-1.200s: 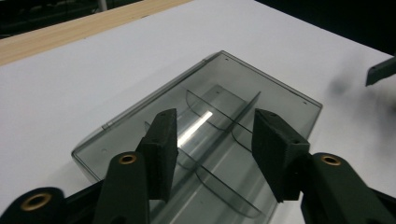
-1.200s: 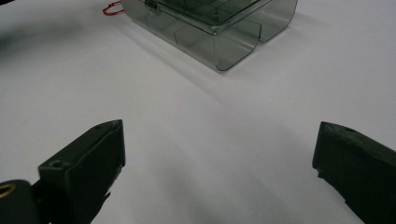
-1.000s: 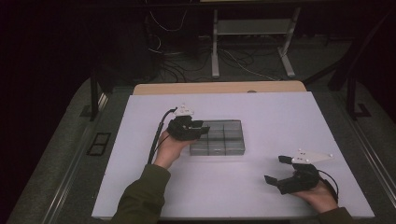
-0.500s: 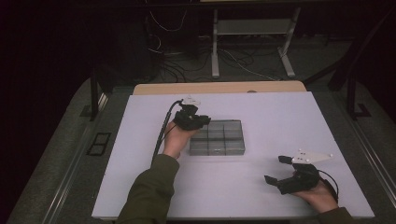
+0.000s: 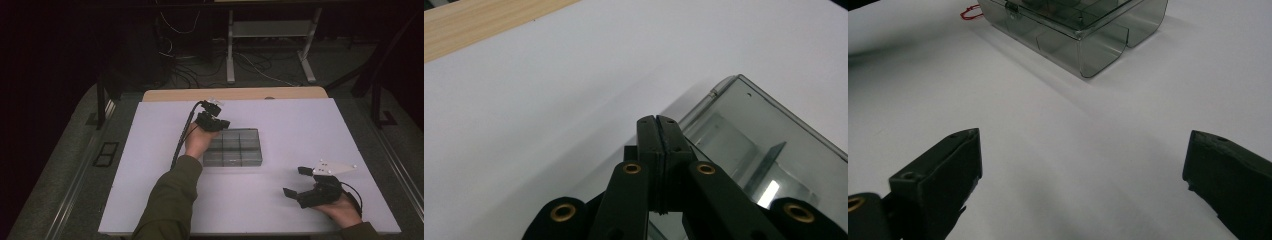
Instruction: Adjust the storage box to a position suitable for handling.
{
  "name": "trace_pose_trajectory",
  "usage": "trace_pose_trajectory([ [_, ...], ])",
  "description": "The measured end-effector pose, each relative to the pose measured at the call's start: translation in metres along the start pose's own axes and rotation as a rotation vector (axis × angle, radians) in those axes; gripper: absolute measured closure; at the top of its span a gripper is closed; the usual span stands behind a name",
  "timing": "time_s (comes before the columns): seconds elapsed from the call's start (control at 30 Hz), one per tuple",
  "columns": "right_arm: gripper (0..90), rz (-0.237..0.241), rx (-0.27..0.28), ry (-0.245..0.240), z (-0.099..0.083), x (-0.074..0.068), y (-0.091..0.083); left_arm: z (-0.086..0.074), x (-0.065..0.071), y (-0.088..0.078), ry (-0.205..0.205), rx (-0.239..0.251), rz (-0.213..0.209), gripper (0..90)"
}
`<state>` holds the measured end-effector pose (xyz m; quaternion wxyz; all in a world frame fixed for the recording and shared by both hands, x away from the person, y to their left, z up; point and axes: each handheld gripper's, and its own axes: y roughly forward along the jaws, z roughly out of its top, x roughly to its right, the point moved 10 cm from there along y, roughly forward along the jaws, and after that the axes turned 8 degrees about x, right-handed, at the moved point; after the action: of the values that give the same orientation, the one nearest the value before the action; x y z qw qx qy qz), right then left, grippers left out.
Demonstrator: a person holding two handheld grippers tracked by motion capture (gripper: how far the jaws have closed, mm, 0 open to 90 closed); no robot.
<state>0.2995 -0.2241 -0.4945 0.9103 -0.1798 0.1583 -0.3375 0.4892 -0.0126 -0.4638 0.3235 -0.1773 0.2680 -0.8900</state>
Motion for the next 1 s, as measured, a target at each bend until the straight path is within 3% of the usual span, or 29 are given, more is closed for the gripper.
trace_pose_trajectory([
  [0.2,2.3,0.001,0.003,0.000,0.000,0.000,0.000,0.003,-0.001,0.011,0.003,-0.030,0.016,88.6],
  [0.23,2.3,0.001,0.003,0.000,0.000,0.000,0.000,0.005,0.000,0.014,-0.013,-0.020,0.023,88.6],
  [0.27,2.3,0.002,0.004,0.000,0.000,0.000,0.000,0.003,-0.002,0.014,0.010,-0.051,0.027,88.6],
  [0.33,2.3,0.003,0.005,-0.001,0.001,0.000,-0.001,0.004,-0.002,0.017,-0.002,-0.051,0.036,88.7],
  [0.63,2.3,0.003,0.007,0.001,0.001,0.000,-0.001,-0.002,-0.008,0.025,0.025,-0.117,0.060,88.7],
  [0.77,2.3,0.004,0.006,0.001,0.001,0.000,-0.001,-0.003,-0.008,0.028,0.004,-0.108,0.065,88.7],
  [1.0,2.3,0.004,0.005,0.001,0.001,0.000,-0.001,-0.003,-0.009,0.028,0.018,-0.114,0.069,88.8],
])
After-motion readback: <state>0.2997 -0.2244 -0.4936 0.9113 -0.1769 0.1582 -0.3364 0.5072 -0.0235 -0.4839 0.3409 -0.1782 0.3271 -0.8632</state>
